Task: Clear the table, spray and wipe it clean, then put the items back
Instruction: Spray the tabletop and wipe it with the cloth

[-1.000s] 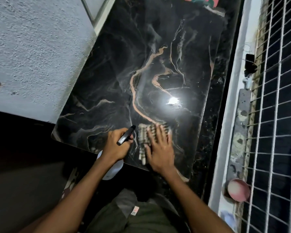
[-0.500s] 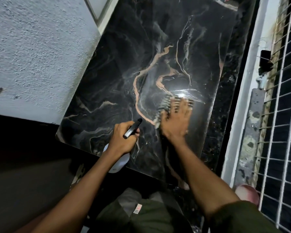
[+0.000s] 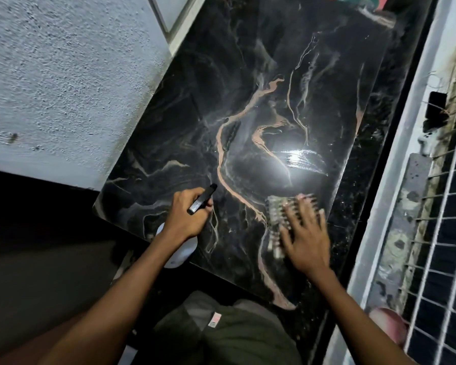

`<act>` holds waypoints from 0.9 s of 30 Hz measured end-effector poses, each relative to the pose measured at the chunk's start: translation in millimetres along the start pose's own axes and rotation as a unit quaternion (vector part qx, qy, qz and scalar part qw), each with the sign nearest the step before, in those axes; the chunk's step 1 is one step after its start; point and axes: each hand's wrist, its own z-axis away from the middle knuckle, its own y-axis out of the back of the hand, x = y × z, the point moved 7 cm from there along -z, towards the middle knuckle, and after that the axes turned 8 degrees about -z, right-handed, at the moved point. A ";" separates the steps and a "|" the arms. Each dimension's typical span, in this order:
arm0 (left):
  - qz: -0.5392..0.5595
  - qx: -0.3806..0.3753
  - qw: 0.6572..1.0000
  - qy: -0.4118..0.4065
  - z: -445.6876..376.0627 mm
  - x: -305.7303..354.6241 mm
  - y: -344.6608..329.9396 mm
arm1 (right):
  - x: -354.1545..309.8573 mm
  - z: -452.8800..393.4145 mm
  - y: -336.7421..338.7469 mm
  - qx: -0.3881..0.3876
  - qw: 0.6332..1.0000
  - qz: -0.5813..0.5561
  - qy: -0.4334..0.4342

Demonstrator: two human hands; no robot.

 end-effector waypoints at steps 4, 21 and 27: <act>-0.005 0.007 1.000 0.003 1.8 5.5 -8.8 | 15.5 -70.6 22.5 0.051 0.983 0.001 -0.176; -0.015 -0.014 0.999 -0.042 -37.9 52.9 -29.3 | 47.4 -89.2 37.6 0.055 0.985 -0.012 -0.165; -0.016 0.013 0.999 -0.050 -48.0 56.2 -14.4 | -57.8 -171.6 23.8 0.042 0.992 -0.043 -0.114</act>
